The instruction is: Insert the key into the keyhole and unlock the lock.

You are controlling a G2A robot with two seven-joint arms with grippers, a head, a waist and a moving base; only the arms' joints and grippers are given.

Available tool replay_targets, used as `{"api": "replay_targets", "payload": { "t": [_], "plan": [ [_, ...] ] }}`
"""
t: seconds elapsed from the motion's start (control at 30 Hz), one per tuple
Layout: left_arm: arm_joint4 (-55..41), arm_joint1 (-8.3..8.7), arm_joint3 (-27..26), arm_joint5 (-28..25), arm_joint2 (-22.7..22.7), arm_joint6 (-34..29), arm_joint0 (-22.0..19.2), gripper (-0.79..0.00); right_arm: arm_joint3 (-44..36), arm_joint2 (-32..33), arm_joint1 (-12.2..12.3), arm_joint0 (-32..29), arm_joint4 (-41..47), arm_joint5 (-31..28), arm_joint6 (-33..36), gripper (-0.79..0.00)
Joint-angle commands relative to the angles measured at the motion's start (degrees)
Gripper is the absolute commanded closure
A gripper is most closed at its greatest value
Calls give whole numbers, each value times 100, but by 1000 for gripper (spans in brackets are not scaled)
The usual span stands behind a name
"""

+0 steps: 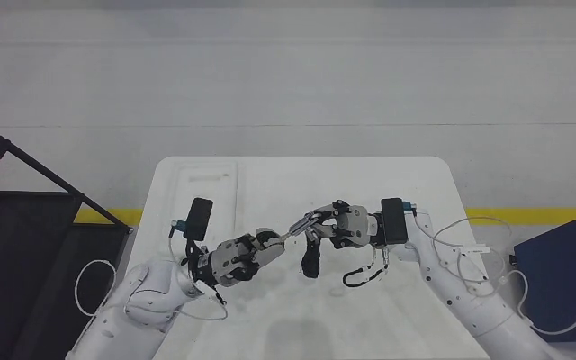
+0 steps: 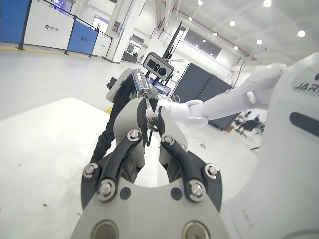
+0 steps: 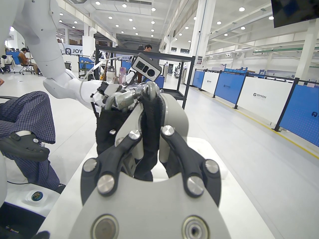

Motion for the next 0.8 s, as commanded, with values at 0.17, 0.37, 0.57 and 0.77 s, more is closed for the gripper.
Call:
{"api": "replay_targets", "payload": {
  "t": [0.17,0.37,0.57,0.77],
  "plan": [
    [2246,-111,-178,-137,-181,1129,-141,0,-38,18,2,-46,18,-2,3,0],
    [3913,-165,-299,-10,-287,2010,-175,0,-60,45,8,-87,30,-9,9,0],
    [5294,-158,-339,131,-369,2641,-162,0,-86,63,10,-124,45,-6,6,0],
    [6021,-145,-319,318,-393,3337,-137,0,-117,81,10,-137,26,-18,18,0]
  ]
}}
